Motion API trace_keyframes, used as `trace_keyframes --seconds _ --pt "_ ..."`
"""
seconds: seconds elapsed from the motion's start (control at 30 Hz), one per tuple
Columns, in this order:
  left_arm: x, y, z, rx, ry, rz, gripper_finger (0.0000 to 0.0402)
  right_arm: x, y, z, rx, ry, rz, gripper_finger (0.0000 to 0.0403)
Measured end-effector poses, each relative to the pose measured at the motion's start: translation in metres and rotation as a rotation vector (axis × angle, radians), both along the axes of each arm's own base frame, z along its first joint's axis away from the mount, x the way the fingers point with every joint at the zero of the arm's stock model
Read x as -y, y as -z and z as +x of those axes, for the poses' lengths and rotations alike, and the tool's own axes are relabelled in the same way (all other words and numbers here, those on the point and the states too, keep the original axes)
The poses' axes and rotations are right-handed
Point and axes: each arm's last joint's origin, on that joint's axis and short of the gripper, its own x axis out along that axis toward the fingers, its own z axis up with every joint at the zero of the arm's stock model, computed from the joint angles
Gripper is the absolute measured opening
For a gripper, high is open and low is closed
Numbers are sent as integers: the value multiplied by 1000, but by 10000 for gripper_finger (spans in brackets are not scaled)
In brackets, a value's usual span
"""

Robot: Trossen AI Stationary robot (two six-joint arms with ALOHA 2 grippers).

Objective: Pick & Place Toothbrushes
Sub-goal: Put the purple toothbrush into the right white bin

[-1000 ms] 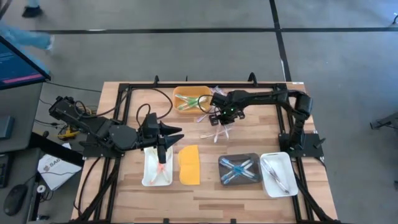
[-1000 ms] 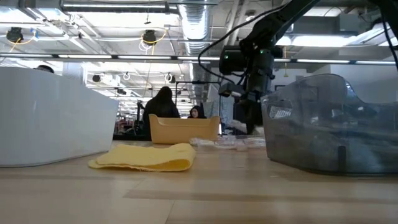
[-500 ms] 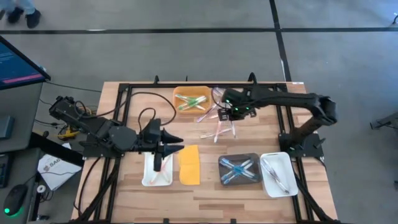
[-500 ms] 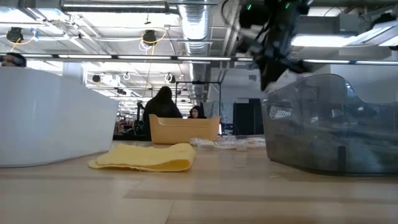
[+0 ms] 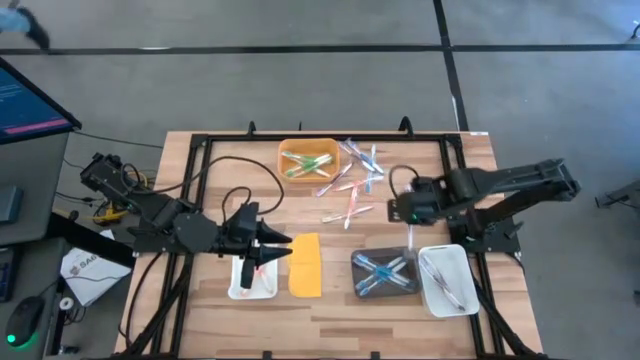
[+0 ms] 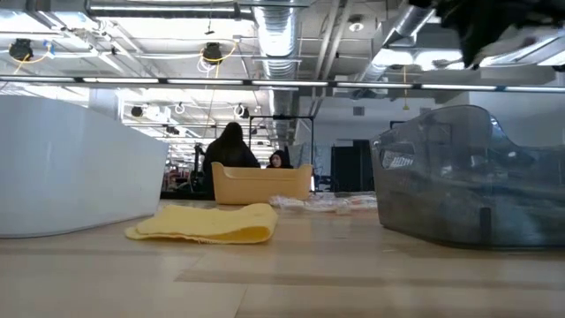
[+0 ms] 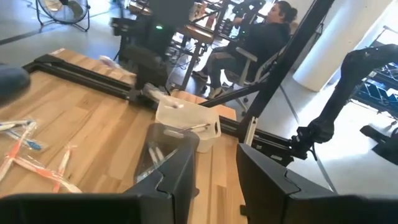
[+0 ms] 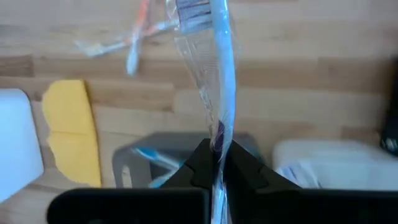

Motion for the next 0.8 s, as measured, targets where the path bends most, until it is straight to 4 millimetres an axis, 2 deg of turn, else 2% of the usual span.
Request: trace_keyframes --seconds 0.3,0.37,0.53,0.8 --pt "1 0 0 -4 25 -8 117 -54 2 -31 -81 98 33 11" --pt "3 0 -1 -4 33 -8 117 -62 2 -35 -90 74 51 11" --pt "5 0 -3 -4 44 -8 117 -72 7 -36 -154 42 82 11" --pt "9 1 -4 -10 86 -13 117 -82 18 -44 -350 16 129 11"
